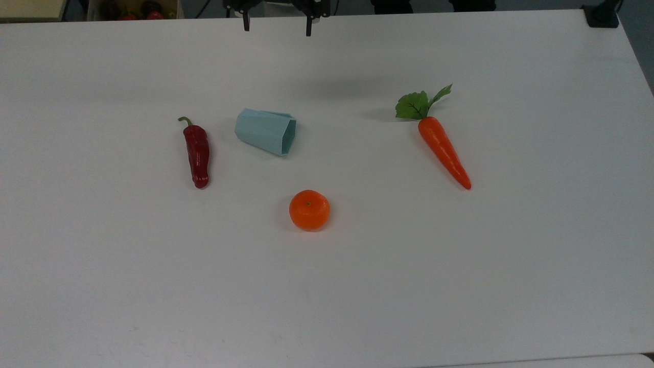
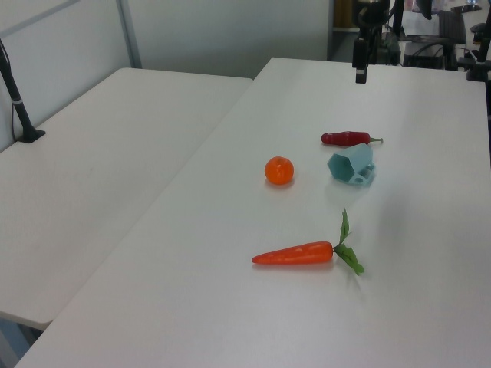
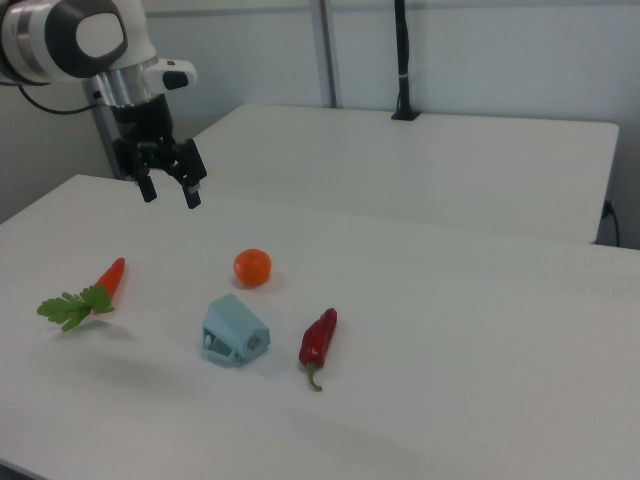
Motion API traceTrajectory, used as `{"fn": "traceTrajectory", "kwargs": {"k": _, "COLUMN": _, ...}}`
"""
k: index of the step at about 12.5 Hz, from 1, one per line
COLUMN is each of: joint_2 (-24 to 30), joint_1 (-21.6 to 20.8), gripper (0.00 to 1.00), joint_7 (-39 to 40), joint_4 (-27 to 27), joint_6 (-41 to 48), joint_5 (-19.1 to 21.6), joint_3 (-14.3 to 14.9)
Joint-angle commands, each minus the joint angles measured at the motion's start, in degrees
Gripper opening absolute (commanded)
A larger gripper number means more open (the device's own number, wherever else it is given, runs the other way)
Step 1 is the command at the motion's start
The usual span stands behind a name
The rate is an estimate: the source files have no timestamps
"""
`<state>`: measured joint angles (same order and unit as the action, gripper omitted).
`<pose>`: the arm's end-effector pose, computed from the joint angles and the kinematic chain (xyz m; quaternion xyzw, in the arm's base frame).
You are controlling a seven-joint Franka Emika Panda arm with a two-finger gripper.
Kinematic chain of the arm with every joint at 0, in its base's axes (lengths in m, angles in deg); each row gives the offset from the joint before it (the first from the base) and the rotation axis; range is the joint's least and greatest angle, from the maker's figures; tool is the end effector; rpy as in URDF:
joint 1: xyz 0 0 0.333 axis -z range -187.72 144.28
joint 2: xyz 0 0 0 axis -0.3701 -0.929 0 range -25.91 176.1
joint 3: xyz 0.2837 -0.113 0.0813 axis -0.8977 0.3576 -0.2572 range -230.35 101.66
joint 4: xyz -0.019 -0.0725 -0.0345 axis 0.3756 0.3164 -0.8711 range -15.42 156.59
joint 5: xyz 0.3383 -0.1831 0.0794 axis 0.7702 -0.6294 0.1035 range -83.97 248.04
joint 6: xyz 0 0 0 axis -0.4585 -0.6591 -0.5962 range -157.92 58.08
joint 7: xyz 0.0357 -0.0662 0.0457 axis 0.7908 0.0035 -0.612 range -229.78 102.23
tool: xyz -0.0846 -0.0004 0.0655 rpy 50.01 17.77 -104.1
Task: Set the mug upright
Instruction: 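Move the gripper down to the light-blue mug lying on its side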
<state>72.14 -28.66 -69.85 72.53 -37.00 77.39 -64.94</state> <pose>0.5710 0.0671 0.5859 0.9990 0.0158 -0.0024 0.0407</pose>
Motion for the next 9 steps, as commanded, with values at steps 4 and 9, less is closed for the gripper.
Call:
{"fn": "traceTrajectory", "kwargs": {"k": 4, "joint_2": 1.72, "joint_1": -0.27, "gripper": 1.0, "joint_7": 0.81, "joint_4": 2.45, "joint_6": -1.46, "joint_5": 1.13, "joint_3": 0.51}}
{"fn": "traceTrajectory", "kwargs": {"k": 9, "joint_2": -1.87, "joint_1": -1.06, "gripper": 1.0, "joint_7": -0.51, "joint_4": 2.27, "joint_6": -1.54, "joint_5": 0.08, "joint_3": 0.16}}
